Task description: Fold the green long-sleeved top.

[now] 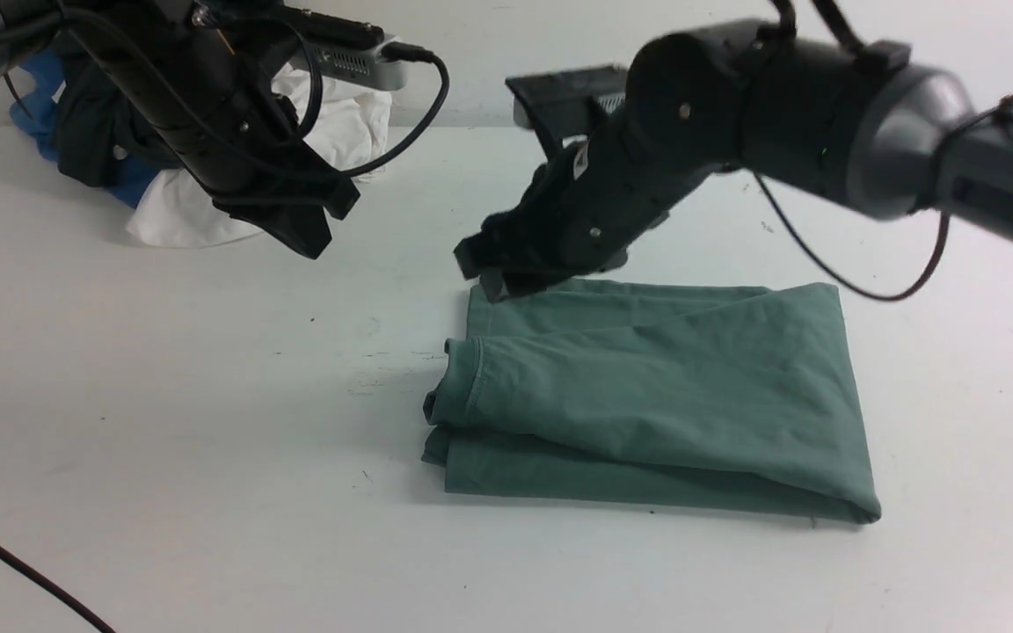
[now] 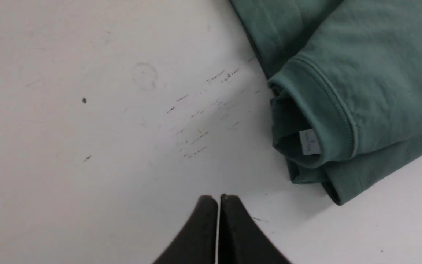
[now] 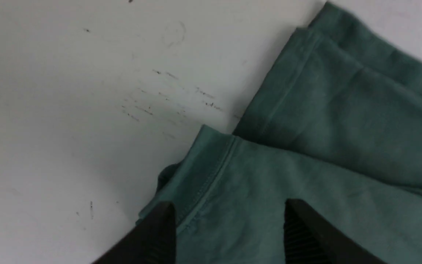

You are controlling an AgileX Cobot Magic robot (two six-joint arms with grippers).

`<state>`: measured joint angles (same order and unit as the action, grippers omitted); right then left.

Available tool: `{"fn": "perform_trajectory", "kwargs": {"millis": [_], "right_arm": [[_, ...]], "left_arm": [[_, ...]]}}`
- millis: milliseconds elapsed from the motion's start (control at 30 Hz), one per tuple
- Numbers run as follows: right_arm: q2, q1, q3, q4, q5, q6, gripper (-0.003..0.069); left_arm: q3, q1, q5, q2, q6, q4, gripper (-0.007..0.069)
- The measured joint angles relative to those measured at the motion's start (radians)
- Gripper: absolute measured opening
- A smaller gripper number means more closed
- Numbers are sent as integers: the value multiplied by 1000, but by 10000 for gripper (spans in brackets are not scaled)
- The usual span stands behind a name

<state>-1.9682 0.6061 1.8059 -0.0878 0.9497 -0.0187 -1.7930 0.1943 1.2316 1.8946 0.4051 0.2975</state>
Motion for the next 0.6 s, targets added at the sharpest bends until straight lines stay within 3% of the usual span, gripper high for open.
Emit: {"fn": "perform_trajectory", "kwargs": {"millis": [133,200,233,300,500,600], "right_arm": [[69,-13,34,182,113,-4,440],[118,-74,16,304,199,-46,388],[118,-74,12,310,202,-48,382],[144,-161,-66,345,212,-81,289],[156,-312,-372,227,38,-96,34],[131,-352,-521,138,-123,-66,-6]], "left_arm": [[0,66,-8,0,25,32,-8],[0,152,-51,3,35,52,-8],[0,164,-56,6,36,54,-8],[-1,228,-108,30,42,66,-8],[-1,303,-201,160,47,68,-8],[-1,300,-214,251,31,48,-8]]}}
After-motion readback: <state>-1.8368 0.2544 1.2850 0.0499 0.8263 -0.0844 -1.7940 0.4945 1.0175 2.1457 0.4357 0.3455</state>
